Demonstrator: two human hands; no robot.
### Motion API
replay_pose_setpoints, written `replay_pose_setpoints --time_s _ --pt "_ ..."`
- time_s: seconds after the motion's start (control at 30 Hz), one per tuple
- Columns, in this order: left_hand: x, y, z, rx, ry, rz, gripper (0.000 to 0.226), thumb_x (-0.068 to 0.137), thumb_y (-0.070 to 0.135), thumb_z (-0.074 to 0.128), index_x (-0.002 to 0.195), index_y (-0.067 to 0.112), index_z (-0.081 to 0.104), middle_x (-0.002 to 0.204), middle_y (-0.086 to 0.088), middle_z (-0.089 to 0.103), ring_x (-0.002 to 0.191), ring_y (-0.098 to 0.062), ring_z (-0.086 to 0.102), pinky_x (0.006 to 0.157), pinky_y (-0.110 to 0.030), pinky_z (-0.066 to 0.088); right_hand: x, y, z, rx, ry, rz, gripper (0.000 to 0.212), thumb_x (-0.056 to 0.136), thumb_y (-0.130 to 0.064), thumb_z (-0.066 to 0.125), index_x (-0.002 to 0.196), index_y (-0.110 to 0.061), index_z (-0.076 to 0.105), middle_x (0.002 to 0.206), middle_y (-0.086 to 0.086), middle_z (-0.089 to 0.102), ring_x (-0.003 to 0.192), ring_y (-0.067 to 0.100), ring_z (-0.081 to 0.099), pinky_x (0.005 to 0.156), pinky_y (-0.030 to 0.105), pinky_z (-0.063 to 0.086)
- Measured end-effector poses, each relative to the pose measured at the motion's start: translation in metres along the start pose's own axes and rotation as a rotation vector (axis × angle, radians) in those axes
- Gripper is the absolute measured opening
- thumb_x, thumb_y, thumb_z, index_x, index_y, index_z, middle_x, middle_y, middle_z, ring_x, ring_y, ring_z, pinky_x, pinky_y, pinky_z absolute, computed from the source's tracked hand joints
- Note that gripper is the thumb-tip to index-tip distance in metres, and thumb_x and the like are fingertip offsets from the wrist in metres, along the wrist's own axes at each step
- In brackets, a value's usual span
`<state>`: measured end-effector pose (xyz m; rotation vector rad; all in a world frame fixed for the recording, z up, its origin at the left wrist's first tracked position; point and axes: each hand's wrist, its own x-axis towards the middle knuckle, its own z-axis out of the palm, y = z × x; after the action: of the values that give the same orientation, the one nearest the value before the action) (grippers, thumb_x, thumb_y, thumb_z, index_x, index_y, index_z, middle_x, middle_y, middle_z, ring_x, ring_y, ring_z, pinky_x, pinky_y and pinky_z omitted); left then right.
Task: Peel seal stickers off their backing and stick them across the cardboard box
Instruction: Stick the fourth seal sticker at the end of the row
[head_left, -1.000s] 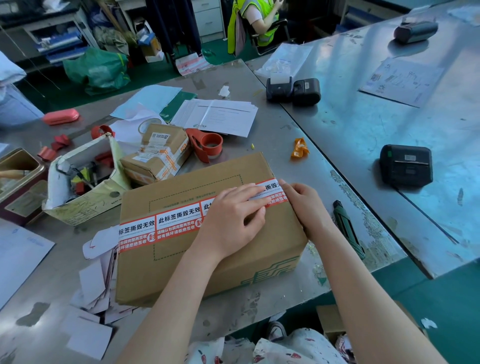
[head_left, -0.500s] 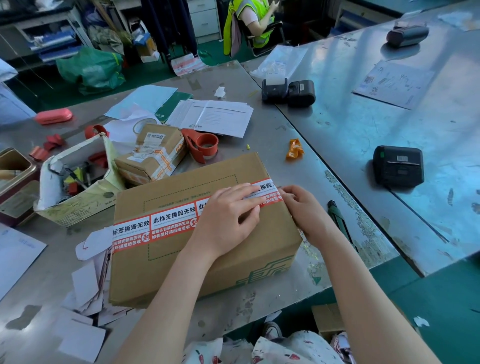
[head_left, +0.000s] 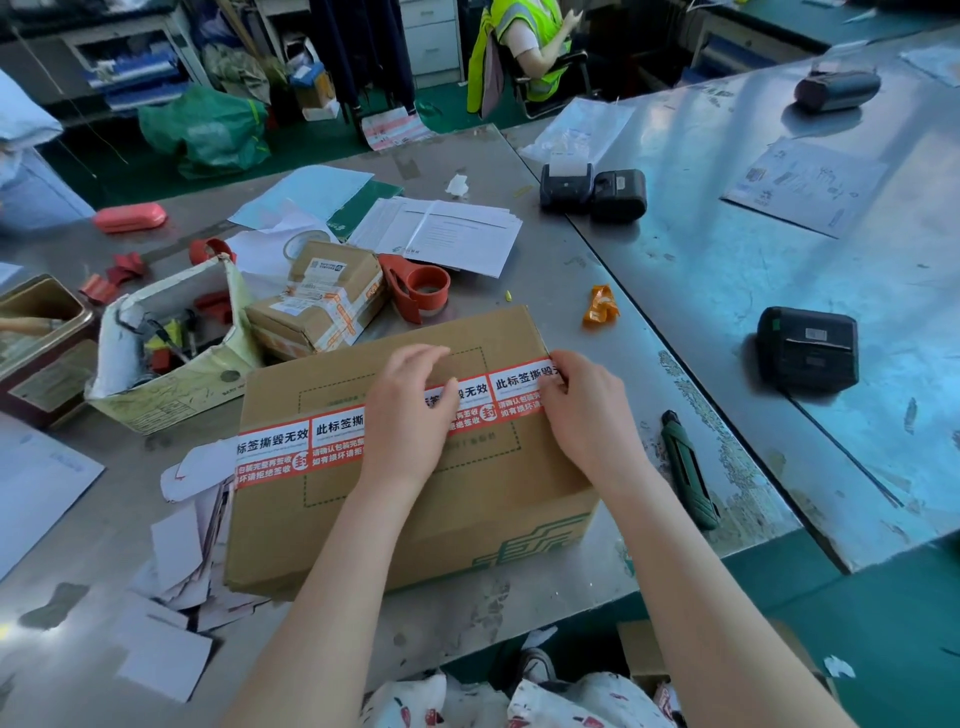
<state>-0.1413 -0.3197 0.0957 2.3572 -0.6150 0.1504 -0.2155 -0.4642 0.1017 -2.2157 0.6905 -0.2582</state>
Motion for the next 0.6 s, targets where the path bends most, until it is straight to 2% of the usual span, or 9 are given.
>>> replay_pose_setpoints --time_s 0.07,0.13,0.27,0.43,0.5,0.6 --pt "-0.001 -0.009 -0.007 0.042 0.049 -0.076 0.039 0.089 0.019 0.059 0.126 0.011 0.055 0.128 -0.007 0.051 0.119 -0.018 0.048 0.101 -0.024 0.032 -0.002 -0.005 0.004 -0.046 -0.028 0.01 0.016 0.096 -0.021 0.039 0.095 -0.008 0.049 0.09 0.005 0.061 0.075 0.021 0.052 0.055 0.031 0.037" --pt "-0.004 -0.022 -0.017 0.107 0.086 -0.139 0.044 0.088 0.023 0.059 0.13 0.009 0.051 0.131 -0.011 0.049 0.123 -0.023 0.045 0.104 -0.032 0.033 -0.003 -0.01 0.007 -0.106 -0.054 0.004 0.016 0.097 -0.024 0.038 0.093 -0.01 0.043 0.091 0.006 0.058 0.073 0.02 0.05 0.058 0.031 0.034" --pt "-0.012 -0.05 -0.046 0.291 0.086 -0.346 0.06 0.089 0.04 0.055 0.138 0.01 0.039 0.141 -0.018 0.04 0.132 -0.032 0.035 0.106 -0.045 0.03 0.0 -0.017 0.009 -0.151 -0.067 0.01 0.019 0.095 -0.029 0.042 0.095 -0.01 0.039 0.102 0.01 0.056 0.08 0.023 0.048 0.066 0.032 0.034" --pt "-0.023 -0.071 -0.071 0.271 0.022 -0.563 0.076 0.087 0.055 0.047 0.145 0.015 0.019 0.146 -0.018 0.03 0.135 -0.033 0.027 0.102 -0.051 0.034 -0.001 -0.027 0.019 -0.198 -0.128 -0.02 0.056 0.079 -0.052 0.062 0.112 -0.013 0.039 0.115 0.005 0.051 0.104 0.026 0.053 0.072 0.033 0.038" --pt "-0.025 -0.073 -0.076 0.226 0.013 -0.601 0.076 0.089 0.053 0.046 0.147 0.016 0.013 0.147 -0.017 0.028 0.135 -0.034 0.029 0.1 -0.051 0.036 0.003 -0.029 0.023 -0.189 -0.143 -0.038 0.053 0.082 -0.05 0.06 0.113 -0.012 0.039 0.118 0.006 0.051 0.107 0.027 0.053 0.073 0.032 0.037" --pt "-0.028 -0.078 -0.084 0.164 0.015 -0.652 0.073 0.093 0.047 0.044 0.149 0.015 0.01 0.15 -0.015 0.029 0.135 -0.033 0.032 0.101 -0.048 0.036 0.008 -0.032 0.025 -0.166 -0.13 -0.031 0.037 0.09 -0.04 0.051 0.111 -0.011 0.042 0.117 0.008 0.053 0.104 0.027 0.052 0.072 0.032 0.035"
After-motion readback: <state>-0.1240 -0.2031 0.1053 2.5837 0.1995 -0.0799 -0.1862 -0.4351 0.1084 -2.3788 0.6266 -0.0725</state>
